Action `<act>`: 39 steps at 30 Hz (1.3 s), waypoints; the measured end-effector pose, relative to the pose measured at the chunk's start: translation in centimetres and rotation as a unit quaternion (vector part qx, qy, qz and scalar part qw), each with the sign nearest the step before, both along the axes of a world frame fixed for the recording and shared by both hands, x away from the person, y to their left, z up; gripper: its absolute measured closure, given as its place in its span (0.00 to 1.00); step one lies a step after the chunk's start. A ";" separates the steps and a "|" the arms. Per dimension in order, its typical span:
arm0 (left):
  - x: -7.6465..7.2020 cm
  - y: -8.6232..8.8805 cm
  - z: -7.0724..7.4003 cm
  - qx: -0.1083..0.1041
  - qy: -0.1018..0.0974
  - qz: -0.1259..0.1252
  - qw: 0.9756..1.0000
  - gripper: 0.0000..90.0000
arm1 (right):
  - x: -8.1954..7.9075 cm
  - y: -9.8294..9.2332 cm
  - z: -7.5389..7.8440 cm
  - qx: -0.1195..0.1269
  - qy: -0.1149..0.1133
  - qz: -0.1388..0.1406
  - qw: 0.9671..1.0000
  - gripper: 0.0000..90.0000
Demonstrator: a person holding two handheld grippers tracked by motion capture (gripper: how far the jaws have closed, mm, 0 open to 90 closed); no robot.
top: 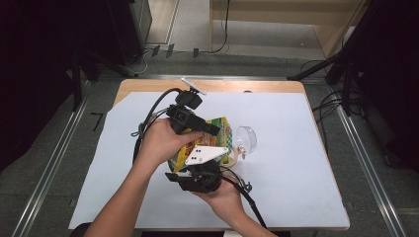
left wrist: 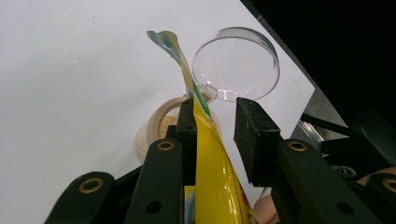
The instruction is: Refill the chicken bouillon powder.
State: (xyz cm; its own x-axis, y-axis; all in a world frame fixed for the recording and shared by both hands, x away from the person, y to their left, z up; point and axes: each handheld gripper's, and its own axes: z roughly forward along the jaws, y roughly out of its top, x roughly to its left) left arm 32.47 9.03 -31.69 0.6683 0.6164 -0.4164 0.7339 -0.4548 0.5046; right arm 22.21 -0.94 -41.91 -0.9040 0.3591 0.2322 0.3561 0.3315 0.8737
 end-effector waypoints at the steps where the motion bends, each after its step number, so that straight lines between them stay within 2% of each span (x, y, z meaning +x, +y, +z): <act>1: 0.0 0.0 0.0 0.000 0.000 0.000 1.000 0.80 | 0.0 0.0 0.0 0.000 0.000 0.000 1.000 0.77; 7: 0.0 0.1 0.0 0.001 -0.003 0.003 1.000 0.81 | 0.1 0.1 -0.1 -0.002 -0.003 0.000 1.000 0.77; 9: 0.1 0.1 -0.2 0.004 -0.002 0.000 1.000 0.85 | 0.2 0.1 -0.2 -0.002 -0.003 -0.002 1.000 0.77; 14: 0.5 0.3 -0.4 0.004 0.006 -0.004 1.000 0.88 | 0.2 0.2 -0.2 -0.007 -0.002 -0.001 1.000 0.77; 20: 0.6 0.4 -0.5 0.005 0.007 -0.003 1.000 0.90 | 0.2 0.3 -0.1 -0.006 0.000 -0.003 1.000 0.77; 26: 0.6 0.5 -0.2 0.012 0.010 0.002 1.000 0.90 | 0.2 0.5 0.0 -0.004 0.002 0.000 1.000 0.77; 30: 1.1 0.7 0.0 0.006 0.018 0.003 1.000 0.89 | 0.4 0.5 0.4 -0.003 0.004 0.004 1.000 0.77; 34: 1.7 0.3 0.0 0.013 0.023 0.000 1.000 0.89 | 0.8 0.5 0.5 0.000 0.009 0.000 1.000 0.77; 39: 1.8 0.4 -0.4 0.010 0.022 0.004 1.000 0.89 | 1.1 0.5 0.3 -0.001 0.011 -0.002 1.000 0.77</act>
